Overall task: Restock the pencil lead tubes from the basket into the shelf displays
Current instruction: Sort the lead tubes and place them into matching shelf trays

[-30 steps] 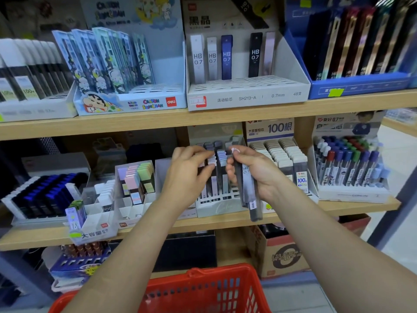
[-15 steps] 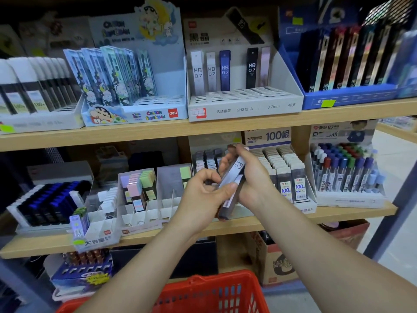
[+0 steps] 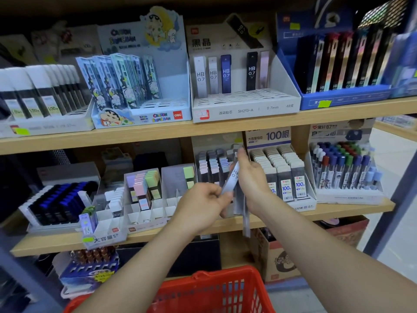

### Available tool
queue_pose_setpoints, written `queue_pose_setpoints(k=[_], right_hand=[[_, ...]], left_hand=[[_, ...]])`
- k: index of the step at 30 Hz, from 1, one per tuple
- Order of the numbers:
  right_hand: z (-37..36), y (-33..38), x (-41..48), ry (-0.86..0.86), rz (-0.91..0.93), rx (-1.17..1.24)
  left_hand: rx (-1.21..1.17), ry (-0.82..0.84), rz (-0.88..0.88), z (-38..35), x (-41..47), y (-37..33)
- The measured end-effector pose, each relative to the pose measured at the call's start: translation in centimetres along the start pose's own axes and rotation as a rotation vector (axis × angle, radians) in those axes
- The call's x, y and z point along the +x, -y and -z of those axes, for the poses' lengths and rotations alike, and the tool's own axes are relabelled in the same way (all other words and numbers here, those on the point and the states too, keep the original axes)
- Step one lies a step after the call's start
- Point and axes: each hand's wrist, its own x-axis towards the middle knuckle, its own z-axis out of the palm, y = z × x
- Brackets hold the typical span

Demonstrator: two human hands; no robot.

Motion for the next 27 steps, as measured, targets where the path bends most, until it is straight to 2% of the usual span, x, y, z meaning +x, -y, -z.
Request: queue_pose_setpoints(k=[3,5,7,9,11,14,18,22,25,27], right_hand=[[1.5,0.3,-0.4,0.313,-0.028,-0.063],[2.4,0.8,-0.5,0.517,-0.053,-0.061],[3.0,1.7,-0.7,0.661,-0.049,-0.099],[3.1,2.9,-1.1,0.749,-0.007,-0.206],[3.0,3.9,-1.4,0.783,0.035,-0.262],[2.3,5.2,-2.2,0.800,0.097,-0.274],[1.6,6.8,-2.9,0.784,0.164,-0.187],[1.6,8.6,-3.0,0.743,0.094,0.018],[2.1,10.0,-2.7,0.701,0.004,0.271],[2.4,10.8,-2.5,0.638,0.006,0.428]], left_hand=[[-0.223,0.001,0.099,1.3,-0.2,-0.1],[-0.300,0.096,0.139,2.5,-0.5,-0.1],[-0.231,0.261,0.145,3.6,-0.9,-0.1],[-0.071,0.297,0.068,4.3,-1.3,-0.5],[-0.092,0.157,-0.018,4.8,-1.4,-1.1],[-0.334,0.001,-0.100,5.4,-1.6,-2.1],[-0.331,-0.139,-0.256,5.9,-2.0,-3.5],[-0.393,-0.317,-0.340,7.2,-2.3,-5.3],[-0.489,-0.429,-0.392,9.0,-1.5,-7.0],[-0.513,-0.506,-0.419,10.4,-0.2,-8.1]])
